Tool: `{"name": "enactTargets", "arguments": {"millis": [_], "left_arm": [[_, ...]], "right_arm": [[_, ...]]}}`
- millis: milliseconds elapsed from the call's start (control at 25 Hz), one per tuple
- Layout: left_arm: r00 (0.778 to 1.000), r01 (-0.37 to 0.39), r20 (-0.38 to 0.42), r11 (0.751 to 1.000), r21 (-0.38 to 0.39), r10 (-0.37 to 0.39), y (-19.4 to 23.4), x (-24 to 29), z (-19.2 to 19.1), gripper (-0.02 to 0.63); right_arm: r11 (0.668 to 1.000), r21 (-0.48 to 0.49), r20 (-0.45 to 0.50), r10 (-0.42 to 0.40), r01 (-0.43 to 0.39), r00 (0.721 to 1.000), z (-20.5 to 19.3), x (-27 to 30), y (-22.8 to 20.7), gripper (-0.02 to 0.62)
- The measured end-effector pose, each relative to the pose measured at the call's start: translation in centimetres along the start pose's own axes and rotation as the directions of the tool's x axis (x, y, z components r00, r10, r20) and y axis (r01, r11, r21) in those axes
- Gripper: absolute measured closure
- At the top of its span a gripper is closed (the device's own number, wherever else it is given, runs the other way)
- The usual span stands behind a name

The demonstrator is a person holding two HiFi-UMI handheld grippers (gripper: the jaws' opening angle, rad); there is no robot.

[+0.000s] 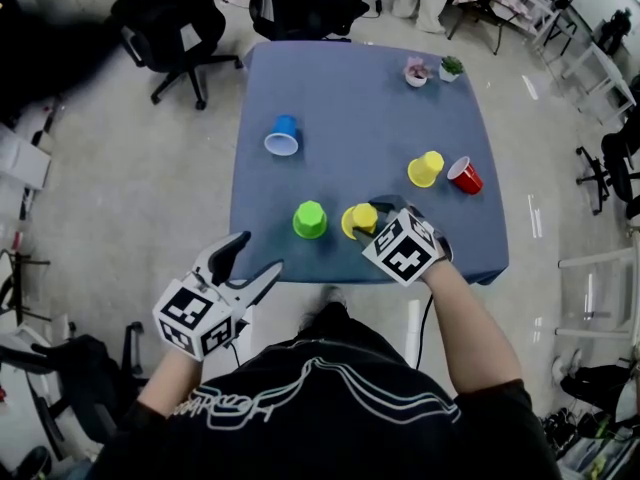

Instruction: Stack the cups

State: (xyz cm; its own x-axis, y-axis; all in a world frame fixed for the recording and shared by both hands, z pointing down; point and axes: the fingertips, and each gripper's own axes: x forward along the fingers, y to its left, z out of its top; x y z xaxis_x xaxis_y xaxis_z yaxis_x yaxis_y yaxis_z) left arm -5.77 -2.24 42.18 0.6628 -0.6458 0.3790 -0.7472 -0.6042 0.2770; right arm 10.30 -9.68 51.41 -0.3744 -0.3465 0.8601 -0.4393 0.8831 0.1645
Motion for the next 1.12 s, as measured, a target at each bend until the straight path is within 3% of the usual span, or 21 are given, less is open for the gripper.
{"name": "enactTargets", "arguments": {"millis": [840,1120], "left_arm": [[1.000,-0.023,0.006,1.000,-0.012,0.023,0.4,-1.6,-0.9,0.295],[1.000,-0.014,0.001,1.000,-0.016,0.014,0.4,-1.2,-1.2,0.295]], "right_arm": [[1.000,0.011,0.041,0.019,-0.020,0.999,2.3,1.1,1.2,0.347],[1.000,0.000,0.075,0.015,-0.015,0.997,2.3,0.0,1.2,0.308]]}}
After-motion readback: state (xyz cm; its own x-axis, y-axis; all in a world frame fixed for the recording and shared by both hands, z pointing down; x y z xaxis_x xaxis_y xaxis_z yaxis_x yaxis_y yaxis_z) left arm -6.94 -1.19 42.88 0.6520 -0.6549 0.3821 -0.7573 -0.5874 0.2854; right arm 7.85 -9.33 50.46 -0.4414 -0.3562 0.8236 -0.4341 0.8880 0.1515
